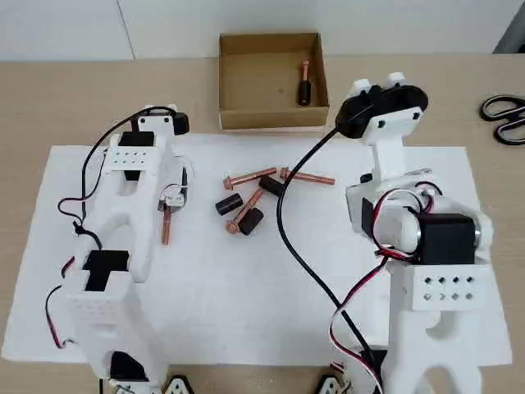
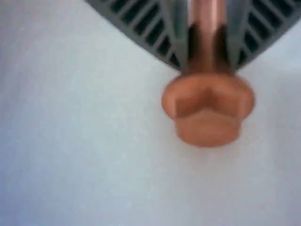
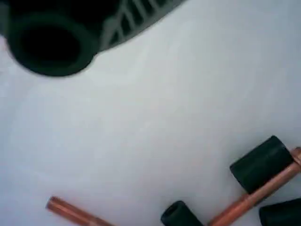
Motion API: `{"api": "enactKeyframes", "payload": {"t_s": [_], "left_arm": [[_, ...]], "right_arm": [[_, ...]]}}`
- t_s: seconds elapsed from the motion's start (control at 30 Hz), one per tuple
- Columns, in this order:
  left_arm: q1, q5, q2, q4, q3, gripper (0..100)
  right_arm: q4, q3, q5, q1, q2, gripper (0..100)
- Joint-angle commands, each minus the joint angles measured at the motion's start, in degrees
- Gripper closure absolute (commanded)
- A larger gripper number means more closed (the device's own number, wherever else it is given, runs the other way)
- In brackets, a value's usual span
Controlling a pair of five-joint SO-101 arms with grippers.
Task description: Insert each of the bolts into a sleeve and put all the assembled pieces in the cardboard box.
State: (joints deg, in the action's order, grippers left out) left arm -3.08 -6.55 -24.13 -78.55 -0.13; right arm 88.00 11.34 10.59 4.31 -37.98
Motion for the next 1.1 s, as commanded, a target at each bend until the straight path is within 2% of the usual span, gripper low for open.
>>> {"api": "enactKeyframes", "payload": {"t_s": [0.0,0.17,0.63,0.83,0.93,1.07], "left_arm": [[-0.2,0.4,-0.5,1.2,0.1,99],[-0.2,0.4,-0.4,1.2,0.1,93],[-0.2,0.4,-0.5,2.6,-0.3,93],[-0.3,0.3,-0.9,3.4,0.0,93],[-0.3,0.3,-0.8,3.4,-0.1,99],[-0.3,0.3,-0.4,3.0,-0.5,99]], "right_arm": [[-0.6,-0.3,-0.5,0.0,-1.6,99.5],[0.2,-0.3,-0.5,0.0,-1.6,99.5],[0.1,-0.3,-0.5,0.2,-1.6,99.5],[0.1,-0.3,-0.6,0.2,-1.6,99.5],[0.1,-0.3,-0.6,0.2,-1.6,99.5],[0.0,-0.3,-0.6,0.2,-1.6,99.5]]}}
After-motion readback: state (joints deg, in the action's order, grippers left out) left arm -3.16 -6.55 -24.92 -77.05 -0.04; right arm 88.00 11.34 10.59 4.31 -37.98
